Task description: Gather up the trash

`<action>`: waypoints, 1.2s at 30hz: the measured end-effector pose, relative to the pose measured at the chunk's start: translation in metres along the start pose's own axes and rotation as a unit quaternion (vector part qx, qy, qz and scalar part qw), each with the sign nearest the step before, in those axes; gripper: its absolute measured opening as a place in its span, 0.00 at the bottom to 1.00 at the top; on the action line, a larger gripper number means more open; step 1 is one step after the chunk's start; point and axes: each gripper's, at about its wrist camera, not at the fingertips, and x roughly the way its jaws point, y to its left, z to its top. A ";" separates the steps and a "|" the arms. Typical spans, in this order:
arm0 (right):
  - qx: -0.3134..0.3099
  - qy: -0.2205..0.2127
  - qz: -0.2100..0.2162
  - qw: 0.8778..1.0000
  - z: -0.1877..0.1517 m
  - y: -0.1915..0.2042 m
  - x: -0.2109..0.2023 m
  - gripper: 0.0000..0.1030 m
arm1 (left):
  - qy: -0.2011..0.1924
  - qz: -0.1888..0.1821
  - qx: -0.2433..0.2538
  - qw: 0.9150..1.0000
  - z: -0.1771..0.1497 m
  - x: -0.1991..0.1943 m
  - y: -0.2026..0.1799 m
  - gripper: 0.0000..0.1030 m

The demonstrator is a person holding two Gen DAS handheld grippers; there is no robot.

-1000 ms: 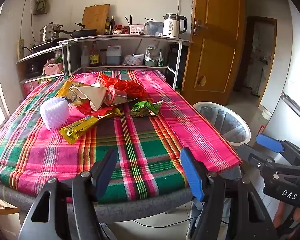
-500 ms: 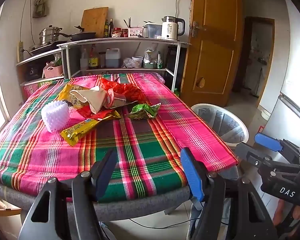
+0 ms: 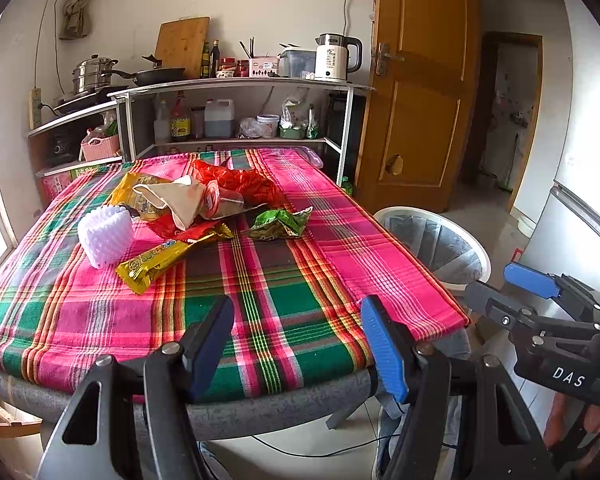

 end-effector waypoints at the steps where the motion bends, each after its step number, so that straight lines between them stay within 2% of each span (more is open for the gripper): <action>1: 0.000 -0.001 -0.001 1.000 0.000 0.000 0.000 0.73 | 0.000 0.000 0.001 1.000 0.000 0.000 -0.001 0.66; 36: 0.003 -0.006 -0.009 1.000 -0.001 -0.004 -0.006 0.73 | -0.002 -0.006 0.004 1.000 -0.001 -0.004 -0.004 0.66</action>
